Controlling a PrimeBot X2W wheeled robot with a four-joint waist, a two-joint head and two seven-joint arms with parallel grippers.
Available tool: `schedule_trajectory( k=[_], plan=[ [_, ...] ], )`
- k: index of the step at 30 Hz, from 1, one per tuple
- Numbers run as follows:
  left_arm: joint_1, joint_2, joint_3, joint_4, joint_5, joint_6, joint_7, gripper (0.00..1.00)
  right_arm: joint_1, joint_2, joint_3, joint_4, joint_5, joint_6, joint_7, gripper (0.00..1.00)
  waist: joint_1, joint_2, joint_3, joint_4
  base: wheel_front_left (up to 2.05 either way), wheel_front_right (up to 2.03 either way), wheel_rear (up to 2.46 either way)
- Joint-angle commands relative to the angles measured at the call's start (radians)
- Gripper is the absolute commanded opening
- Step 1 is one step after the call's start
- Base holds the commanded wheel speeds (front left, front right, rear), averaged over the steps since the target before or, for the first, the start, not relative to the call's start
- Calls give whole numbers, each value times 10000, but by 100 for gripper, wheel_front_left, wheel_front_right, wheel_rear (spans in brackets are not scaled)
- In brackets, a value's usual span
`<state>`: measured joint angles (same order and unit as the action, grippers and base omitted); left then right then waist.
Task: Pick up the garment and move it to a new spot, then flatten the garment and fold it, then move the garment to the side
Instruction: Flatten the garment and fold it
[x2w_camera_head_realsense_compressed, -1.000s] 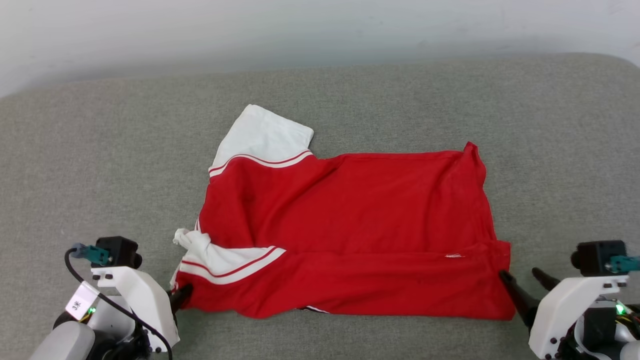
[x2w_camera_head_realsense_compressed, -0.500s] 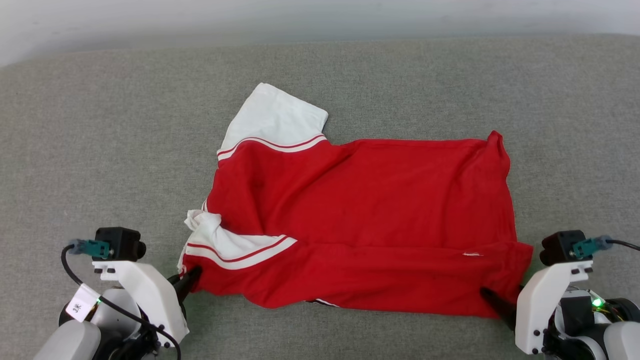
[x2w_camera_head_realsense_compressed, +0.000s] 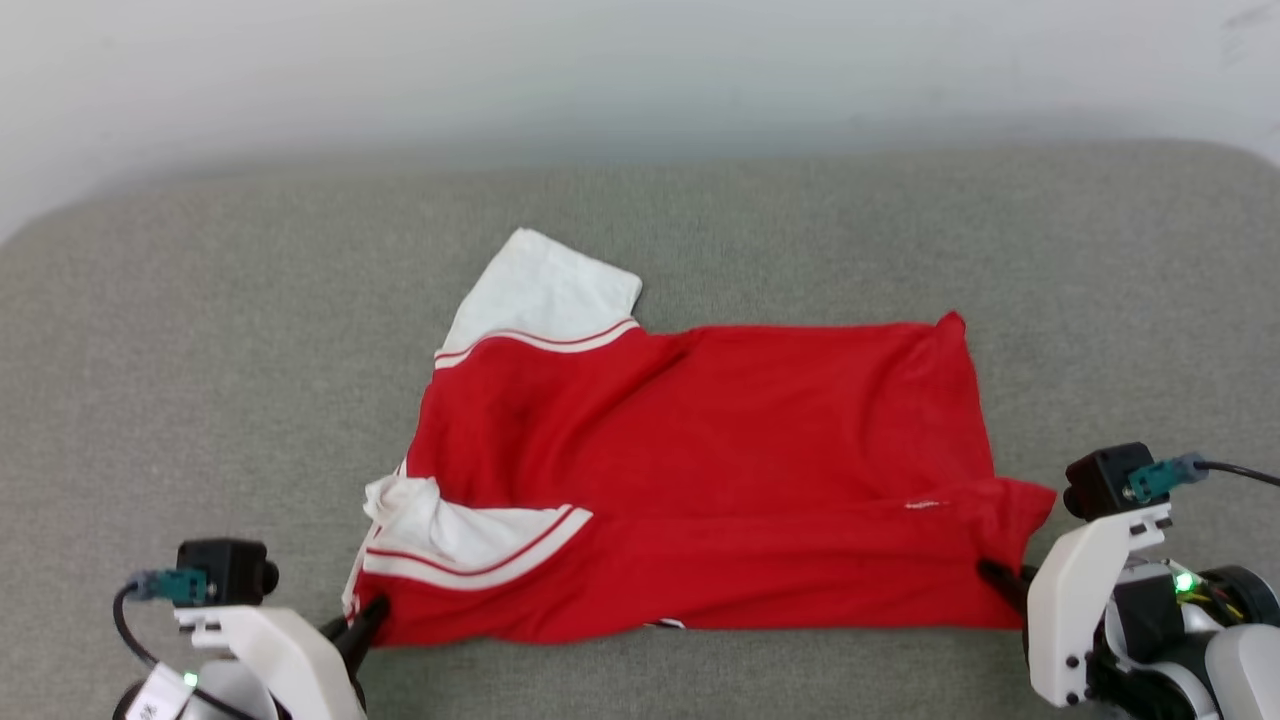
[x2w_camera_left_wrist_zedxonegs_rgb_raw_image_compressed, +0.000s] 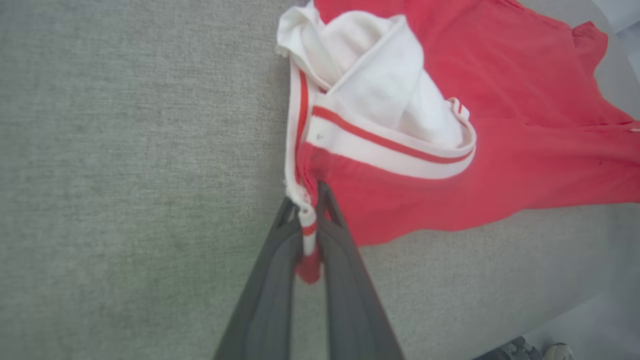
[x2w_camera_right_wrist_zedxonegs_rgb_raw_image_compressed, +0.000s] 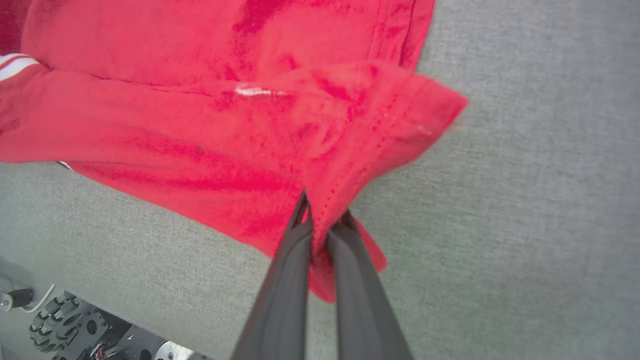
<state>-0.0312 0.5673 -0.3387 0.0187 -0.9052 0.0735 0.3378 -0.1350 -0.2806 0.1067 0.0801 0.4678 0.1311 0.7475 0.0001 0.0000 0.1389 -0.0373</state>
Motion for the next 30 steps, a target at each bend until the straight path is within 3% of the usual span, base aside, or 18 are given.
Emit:
schedule_trajectory(
  k=[1,7,16,24,25,26,27,28,30],
  plan=[
    [352,52,46,-136,33,110,-111,0,247,-123,46,-108,94,-8,99,0,-1,0,-544,-65,0,0,0],
    [1367,178,86,-756,-21,587,-105,0,893,-316,164,-526,294,-8,414,0,-1,0,-1313,19,0,0,0],
    [2675,291,292,-1270,-304,1204,-58,0,2071,-184,52,-988,339,-8,645,0,-1,0,-1603,188,0,0,0],
    [2288,-202,171,-213,-435,1007,-329,0,2575,275,-196,80,75,-8,-276,0,-1,0,-1435,329,0,0,0],
    [2161,-288,128,-31,-401,943,-415,0,2589,308,-210,214,39,-8,-486,7,-1,0,-1416,340,0,0,0],
    [2017,-386,162,155,-354,946,-561,0,2577,368,-230,300,52,-8,-725,38,-1,0,-1395,348,0,0,0],
    [1921,-509,106,334,-418,831,-567,0,2575,402,-211,392,-9,-8,-989,87,-1,0,-1379,350,0,0,0],
    [1862,-593,66,471,-477,764,-568,15,2573,412,-171,454,-50,-8,-1252,100,-1,0,-1367,345,0,0,0],
    [1649,-682,74,754,-470,674,-684,82,2545,444,-111,513,-166,-8,-1901,100,-1,0,-1356,313,0,0,0]
  ],
)
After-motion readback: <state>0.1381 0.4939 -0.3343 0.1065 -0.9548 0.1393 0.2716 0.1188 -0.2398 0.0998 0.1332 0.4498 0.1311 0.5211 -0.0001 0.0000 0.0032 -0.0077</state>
